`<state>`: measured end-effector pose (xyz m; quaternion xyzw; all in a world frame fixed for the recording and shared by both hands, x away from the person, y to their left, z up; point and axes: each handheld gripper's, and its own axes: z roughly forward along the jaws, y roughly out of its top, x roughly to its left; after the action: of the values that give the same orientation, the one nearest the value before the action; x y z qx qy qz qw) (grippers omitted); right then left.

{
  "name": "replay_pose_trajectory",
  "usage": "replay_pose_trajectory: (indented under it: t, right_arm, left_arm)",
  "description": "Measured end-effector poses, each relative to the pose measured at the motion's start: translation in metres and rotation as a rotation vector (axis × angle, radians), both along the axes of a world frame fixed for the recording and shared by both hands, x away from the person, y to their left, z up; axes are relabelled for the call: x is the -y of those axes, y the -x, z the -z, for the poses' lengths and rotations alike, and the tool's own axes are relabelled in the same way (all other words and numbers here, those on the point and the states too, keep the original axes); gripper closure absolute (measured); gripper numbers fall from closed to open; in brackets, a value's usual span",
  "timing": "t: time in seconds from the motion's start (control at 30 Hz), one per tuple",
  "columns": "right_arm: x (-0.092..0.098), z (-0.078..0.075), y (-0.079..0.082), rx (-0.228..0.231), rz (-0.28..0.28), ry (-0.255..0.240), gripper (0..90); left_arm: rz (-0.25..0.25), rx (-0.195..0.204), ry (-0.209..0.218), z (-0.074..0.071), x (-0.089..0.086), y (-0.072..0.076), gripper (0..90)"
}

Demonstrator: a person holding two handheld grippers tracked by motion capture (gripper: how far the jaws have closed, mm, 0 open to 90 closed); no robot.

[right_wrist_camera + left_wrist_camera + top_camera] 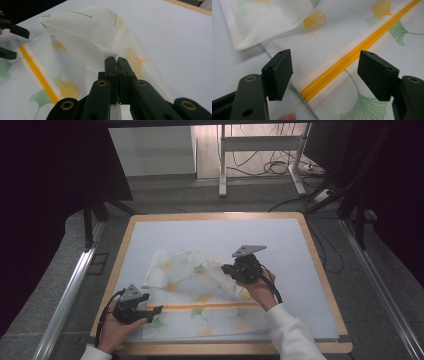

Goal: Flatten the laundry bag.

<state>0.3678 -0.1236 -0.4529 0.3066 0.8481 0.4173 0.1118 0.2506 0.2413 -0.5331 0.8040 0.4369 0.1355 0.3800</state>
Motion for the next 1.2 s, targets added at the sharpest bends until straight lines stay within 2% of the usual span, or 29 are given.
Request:
replay_pose_trajectory:
  t: [0.4,0.67,1.2]
  right_arm:
    - [0.015,0.008,-0.022,-0.005,0.064,-0.005,87.8]
    - [0.032,0.012,-0.034,-0.016,0.128,-0.018,87.7]
    - [0.050,0.021,-0.050,-0.033,0.204,-0.013,87.6]
  left_arm:
    - [0.001,-0.003,-0.001,0.000,0.000,0.000,28.1]
    - [0.001,-0.003,-0.002,0.000,0.000,0.000,28.1]
    - [0.006,-0.006,-0.007,0.001,0.000,0.000,28.0]
